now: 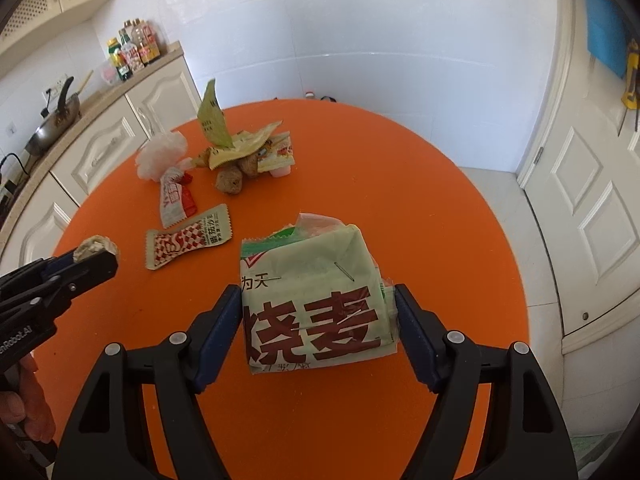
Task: Collect trash
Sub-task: 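Carry the crumpled paper and green wrapper to the blue bucket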
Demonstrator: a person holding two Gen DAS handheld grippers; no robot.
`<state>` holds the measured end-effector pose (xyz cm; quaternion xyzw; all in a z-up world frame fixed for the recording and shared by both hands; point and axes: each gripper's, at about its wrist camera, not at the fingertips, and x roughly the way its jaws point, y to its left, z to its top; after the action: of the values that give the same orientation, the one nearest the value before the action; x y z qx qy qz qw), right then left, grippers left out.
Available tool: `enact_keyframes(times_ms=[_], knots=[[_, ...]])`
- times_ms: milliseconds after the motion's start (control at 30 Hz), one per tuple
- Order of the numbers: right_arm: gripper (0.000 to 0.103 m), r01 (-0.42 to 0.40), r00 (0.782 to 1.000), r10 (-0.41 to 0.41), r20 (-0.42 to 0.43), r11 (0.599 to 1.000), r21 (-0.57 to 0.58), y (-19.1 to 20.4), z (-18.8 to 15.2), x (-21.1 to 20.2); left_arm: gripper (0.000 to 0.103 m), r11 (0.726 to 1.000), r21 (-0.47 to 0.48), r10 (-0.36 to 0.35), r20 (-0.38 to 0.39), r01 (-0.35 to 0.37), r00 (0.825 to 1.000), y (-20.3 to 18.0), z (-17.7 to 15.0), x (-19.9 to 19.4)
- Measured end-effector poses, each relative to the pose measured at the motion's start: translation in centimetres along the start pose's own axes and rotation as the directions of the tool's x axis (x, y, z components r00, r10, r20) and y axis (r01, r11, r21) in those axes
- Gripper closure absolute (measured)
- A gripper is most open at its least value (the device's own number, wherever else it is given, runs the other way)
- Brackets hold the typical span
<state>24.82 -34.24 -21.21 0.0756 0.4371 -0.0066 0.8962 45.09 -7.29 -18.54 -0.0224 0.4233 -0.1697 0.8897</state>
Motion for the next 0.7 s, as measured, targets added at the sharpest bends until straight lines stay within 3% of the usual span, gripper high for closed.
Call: enact_keyframes(times_ms=[400, 700], knots=[[0.027, -0.027, 0.995, 0.026, 0.096, 1.0, 0.012, -0.6, -0.5, -5.4, 0.077, 0.999, 0.037, -0.012, 0.07, 0.01, 0.997, -2.8, -0.3, -5.0], [0.028, 0.012, 0.977, -0.024, 0.212, 0.998, 0.058, -3.8, -1.3, -11.6, 0.077, 0.988, 0.141, -0.075, 0.125, 0.057, 0.989, -9.2, 0.5, -8.0]])
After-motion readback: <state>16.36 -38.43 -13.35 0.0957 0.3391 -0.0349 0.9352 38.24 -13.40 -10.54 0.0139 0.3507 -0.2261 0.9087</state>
